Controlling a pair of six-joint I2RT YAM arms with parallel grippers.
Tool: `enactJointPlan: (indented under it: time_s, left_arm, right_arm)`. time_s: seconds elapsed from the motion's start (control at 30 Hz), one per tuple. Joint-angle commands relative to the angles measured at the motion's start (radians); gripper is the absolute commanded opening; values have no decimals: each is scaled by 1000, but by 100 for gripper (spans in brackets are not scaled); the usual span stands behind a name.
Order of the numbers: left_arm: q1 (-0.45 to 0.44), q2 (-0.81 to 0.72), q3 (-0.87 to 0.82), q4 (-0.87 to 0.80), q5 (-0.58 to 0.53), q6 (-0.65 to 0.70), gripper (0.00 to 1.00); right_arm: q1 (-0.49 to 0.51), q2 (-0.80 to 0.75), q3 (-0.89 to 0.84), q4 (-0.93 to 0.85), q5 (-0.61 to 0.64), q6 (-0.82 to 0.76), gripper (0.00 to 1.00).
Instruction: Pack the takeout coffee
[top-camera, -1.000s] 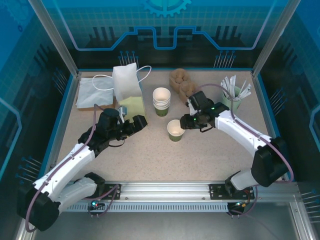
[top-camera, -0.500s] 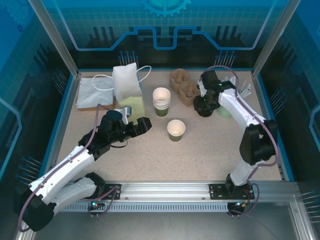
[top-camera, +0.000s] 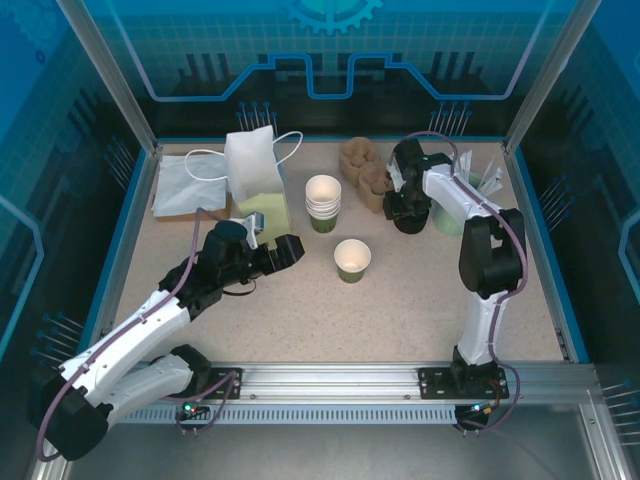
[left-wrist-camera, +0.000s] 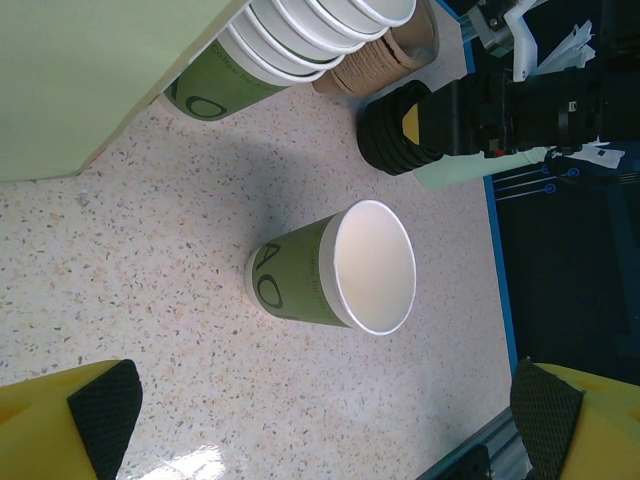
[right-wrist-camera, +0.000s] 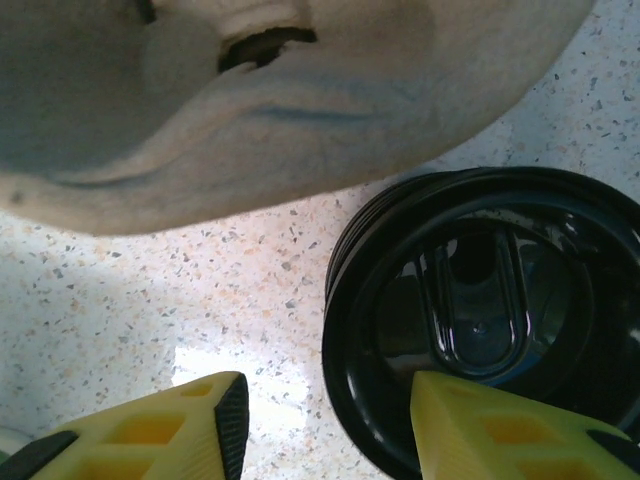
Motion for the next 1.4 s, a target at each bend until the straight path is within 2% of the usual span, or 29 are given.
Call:
enactJointPlan:
  time_s: [0.0,0.37,0.73,0.93,1.17,1.37]
  left_arm:
    - [-10,7,15,12,-23,26,99]
    - [-10,18,14,18,-21,28,99]
    - [-10,14,19,11,-23,29,99]
    - [-9,8,26,5,-25,37,99]
    - [-10,1,39,22,-18,83,99]
    - [-10,-13,71,51,-3,189,99]
  right_arm:
    - [-19,33,35,-20,2,-27,46]
    - [-23,46,26,-14,-34,-30,31]
    - [-23,60,39,-27,-44,-41,26]
    - [-24,42,45,-33,-50,-47,17]
    - [-34,-19,45,-41,-84,-37,15]
    - [-51,-97,42,-47,-143,-13,15]
